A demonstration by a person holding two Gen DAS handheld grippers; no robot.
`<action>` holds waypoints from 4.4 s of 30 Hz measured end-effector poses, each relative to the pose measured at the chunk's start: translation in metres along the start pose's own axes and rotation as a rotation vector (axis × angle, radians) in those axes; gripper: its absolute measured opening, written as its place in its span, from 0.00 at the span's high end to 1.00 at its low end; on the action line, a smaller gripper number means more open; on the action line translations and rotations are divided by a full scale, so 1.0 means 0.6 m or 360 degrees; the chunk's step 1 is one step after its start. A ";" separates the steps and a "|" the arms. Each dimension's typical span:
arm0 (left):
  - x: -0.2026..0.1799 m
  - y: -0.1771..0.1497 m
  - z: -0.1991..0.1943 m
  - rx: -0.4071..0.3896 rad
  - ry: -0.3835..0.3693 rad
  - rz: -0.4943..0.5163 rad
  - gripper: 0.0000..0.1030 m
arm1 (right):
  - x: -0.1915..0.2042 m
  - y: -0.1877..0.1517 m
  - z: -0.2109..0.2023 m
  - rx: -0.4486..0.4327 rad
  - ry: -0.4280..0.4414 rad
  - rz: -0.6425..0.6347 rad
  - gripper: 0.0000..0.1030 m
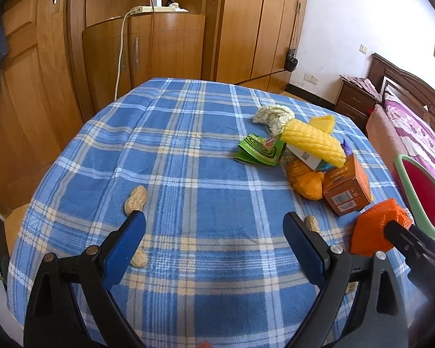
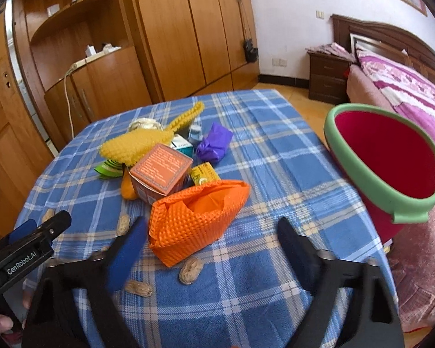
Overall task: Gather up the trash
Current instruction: 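Reach the right tool to the orange mesh bag and grasp it, then grasp the orange-printed box with the left tool while the right tool holds the mesh bag, then carry both items over the red bucket and open both tools to drop them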
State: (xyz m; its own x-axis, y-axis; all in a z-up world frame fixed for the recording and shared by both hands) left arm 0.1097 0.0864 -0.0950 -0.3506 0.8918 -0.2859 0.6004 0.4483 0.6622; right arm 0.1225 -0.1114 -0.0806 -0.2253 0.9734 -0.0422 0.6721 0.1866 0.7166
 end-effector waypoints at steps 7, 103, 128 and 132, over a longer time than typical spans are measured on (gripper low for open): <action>-0.016 0.000 0.002 0.0018 -0.0052 0.0028 0.08 | 0.005 -0.007 0.006 0.0030 0.0084 0.0021 0.72; -0.636 -0.140 0.017 0.0428 -0.0822 0.0783 0.52 | -0.448 -0.026 -0.147 -0.0279 -0.0377 0.0523 0.92; -0.617 -0.175 0.053 0.0530 -0.0742 0.0808 0.45 | -0.473 -0.060 -0.097 -0.0183 -0.0291 0.0660 0.72; -0.601 -0.170 0.052 0.0544 -0.0732 0.0765 0.44 | -0.465 -0.055 -0.104 -0.0198 -0.0294 0.0645 0.66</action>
State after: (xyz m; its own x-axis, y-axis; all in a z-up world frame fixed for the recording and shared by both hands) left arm 0.1975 -0.2790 -0.0809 0.2975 0.8960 -0.3298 0.8279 -0.0701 0.5565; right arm 0.1191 -0.3976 -0.0490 0.1754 0.9740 0.1436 0.5879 -0.2206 0.7783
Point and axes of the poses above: each gripper's, at about its wrist camera, not at the fingertips, and z roughly the way its jaws point, x to its left, y to its top, the point moved 10 cm from there along z, roughly the way its jaws point, and after that the axes turned 15 degrees about -z, right-handed, at the moved point
